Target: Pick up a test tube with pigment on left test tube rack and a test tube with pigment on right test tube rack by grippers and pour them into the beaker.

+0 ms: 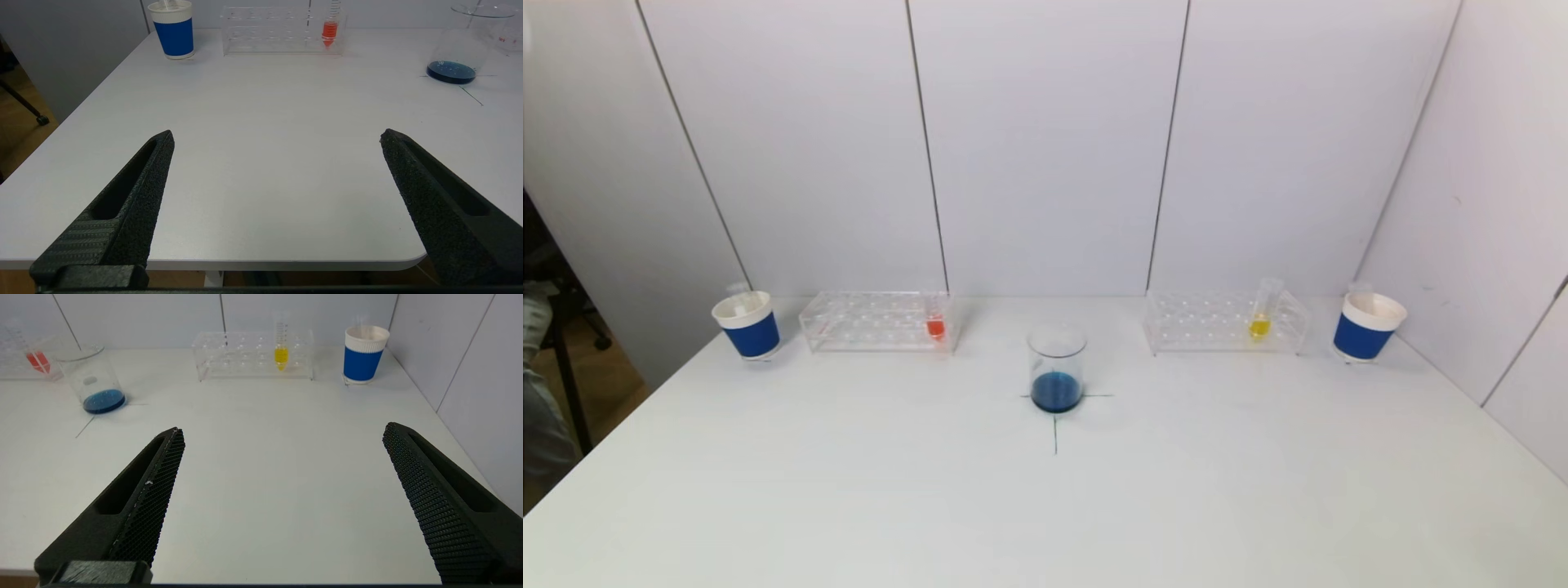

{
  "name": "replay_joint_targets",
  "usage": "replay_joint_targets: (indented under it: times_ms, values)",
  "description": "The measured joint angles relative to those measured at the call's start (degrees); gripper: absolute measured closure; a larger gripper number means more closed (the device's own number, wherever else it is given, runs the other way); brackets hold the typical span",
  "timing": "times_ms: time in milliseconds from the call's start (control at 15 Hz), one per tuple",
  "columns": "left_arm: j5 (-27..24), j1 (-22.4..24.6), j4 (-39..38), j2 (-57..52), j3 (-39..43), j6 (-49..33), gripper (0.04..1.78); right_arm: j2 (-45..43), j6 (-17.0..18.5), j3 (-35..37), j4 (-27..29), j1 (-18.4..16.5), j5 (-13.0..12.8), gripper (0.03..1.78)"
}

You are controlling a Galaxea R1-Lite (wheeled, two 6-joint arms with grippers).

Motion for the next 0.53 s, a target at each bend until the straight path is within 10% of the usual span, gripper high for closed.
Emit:
replay_joint_targets:
  times_ms: [533]
  values:
    - [0.00,0.00,0.01,0.00,0.00,0.00,0.06,-15.08,-2.11,6.25,2.27,1.76,-3.08,0.05]
